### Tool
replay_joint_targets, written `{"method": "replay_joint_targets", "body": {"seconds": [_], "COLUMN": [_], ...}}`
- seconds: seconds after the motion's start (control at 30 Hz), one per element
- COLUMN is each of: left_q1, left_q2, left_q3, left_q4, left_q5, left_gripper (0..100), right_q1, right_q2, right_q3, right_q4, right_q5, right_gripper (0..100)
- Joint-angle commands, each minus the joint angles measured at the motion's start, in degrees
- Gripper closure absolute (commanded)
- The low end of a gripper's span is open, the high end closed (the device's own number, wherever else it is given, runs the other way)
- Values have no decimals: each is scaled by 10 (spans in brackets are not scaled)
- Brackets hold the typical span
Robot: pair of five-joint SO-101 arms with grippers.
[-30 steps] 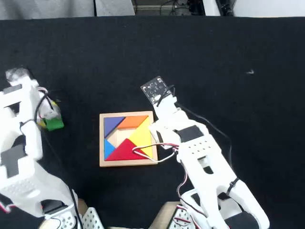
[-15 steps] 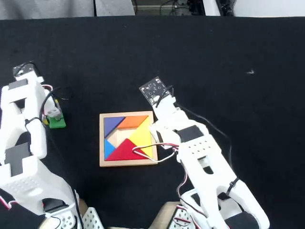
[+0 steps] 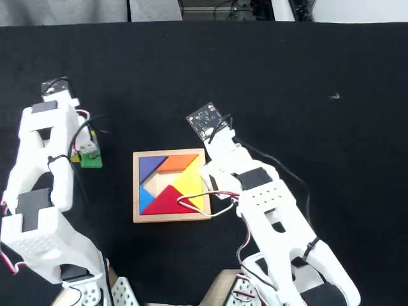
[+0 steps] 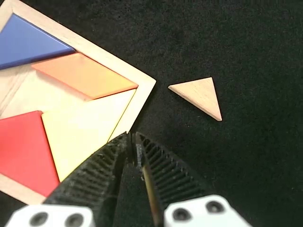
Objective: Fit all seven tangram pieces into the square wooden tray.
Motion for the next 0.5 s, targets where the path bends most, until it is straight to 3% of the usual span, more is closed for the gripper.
{"method": "replay_joint_targets", "body": {"seconds": [0.0,0.33,0.47], "left_q1": [41,74,103], "left_q2": [-5,-5,-5], "left_q3": [-22,-47,-44], "left_q4": [16,46,47], "left_q5": [6,19,21], "left_gripper": [887,886,834], "right_q1": [-6,-6,-6], "right_q2": [-17,-17,-17], "right_q3": [-4,-4,-4], "right_q4": [-10,-10,-10], "right_q5": [6,6,6], "right_gripper": [987,987,987]}}
